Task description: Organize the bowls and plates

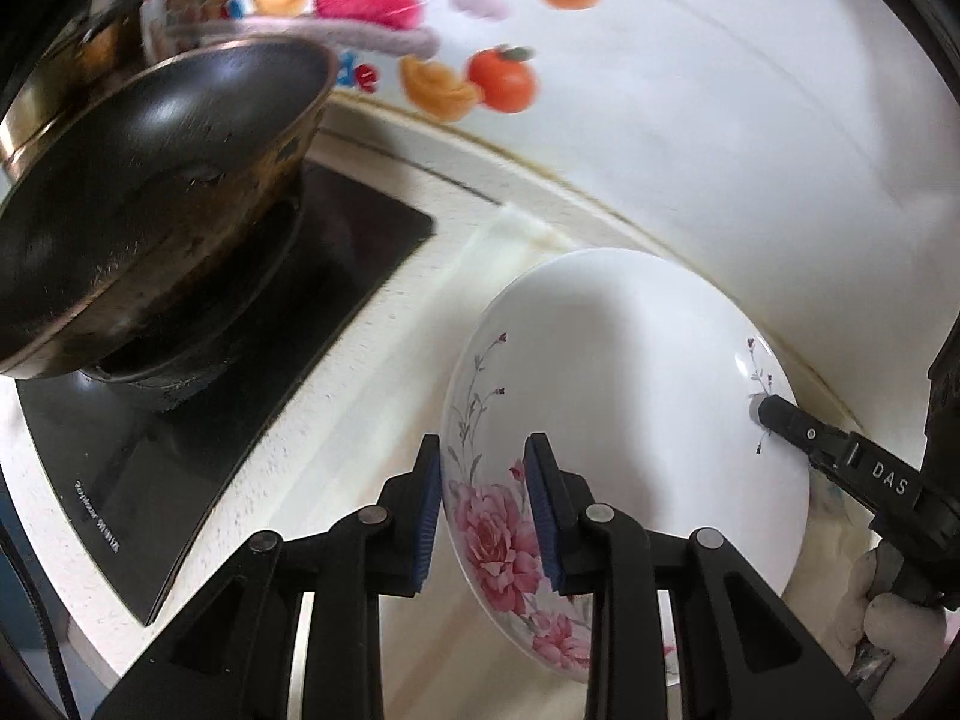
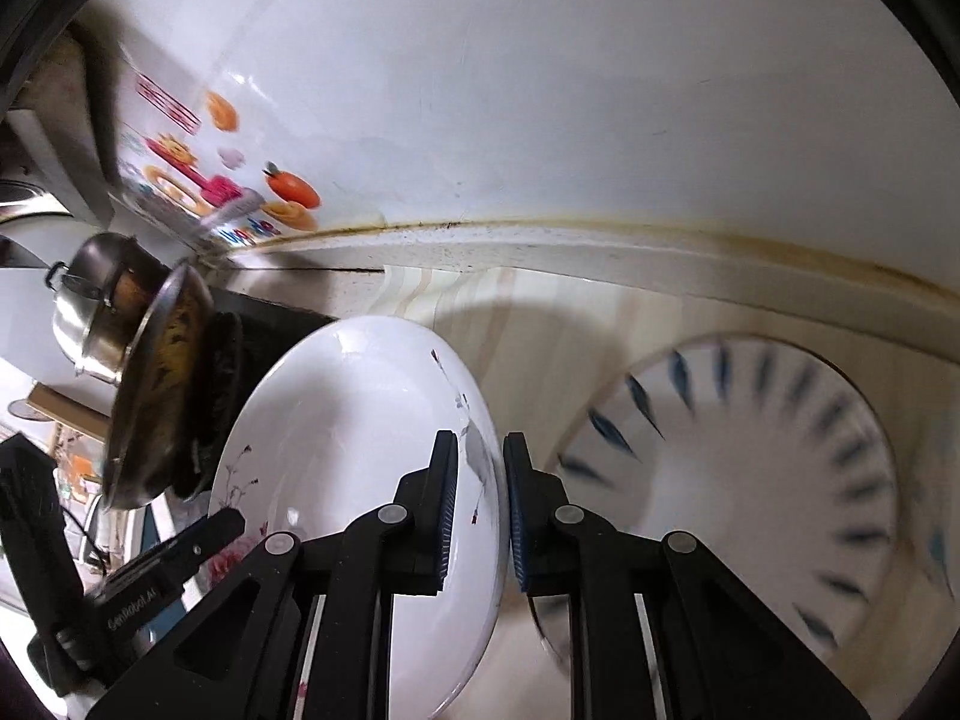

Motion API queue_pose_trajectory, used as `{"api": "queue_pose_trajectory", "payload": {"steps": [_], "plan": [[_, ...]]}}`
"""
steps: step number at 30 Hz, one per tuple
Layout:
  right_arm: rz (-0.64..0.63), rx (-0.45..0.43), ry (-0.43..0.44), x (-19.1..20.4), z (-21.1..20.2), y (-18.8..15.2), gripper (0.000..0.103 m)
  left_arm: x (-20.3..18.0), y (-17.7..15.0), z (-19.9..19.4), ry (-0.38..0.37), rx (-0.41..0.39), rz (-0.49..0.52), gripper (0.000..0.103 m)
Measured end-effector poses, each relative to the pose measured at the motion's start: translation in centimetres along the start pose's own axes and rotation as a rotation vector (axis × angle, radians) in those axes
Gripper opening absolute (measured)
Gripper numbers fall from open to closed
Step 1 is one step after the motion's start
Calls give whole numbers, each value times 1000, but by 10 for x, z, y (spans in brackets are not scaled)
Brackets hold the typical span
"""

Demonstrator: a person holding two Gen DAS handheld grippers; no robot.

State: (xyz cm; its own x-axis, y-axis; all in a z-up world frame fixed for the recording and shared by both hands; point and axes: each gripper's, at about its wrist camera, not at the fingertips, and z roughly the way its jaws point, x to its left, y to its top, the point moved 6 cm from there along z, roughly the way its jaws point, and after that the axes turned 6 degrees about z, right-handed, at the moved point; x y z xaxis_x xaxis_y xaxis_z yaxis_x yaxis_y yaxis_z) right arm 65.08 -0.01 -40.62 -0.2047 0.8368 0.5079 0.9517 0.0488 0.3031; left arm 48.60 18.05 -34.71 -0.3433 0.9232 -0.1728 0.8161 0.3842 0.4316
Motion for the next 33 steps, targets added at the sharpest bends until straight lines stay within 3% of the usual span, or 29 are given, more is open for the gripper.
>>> {"api": "queue_pose_trajectory", "payload": {"steps": [6, 11, 17, 27, 33], "plan": [[69, -76, -10, -19, -86, -43, 17, -40, -26, -46, -74, 0, 116, 25], [145, -140, -40, -39, -151, -89, 17, -70, -60, -67, -152, 46, 203, 25], [232, -165, -85, -74, -198, -155, 17, -96, -107, -79, -213, 111, 301, 25], [359, -114, -129, -124, -189, -248, 17, -111, -165, -49, -196, 235, 391, 25], [382, -68, -142, -139, -168, -276, 17, -114, -186, -31, -149, 271, 444, 25]]}}
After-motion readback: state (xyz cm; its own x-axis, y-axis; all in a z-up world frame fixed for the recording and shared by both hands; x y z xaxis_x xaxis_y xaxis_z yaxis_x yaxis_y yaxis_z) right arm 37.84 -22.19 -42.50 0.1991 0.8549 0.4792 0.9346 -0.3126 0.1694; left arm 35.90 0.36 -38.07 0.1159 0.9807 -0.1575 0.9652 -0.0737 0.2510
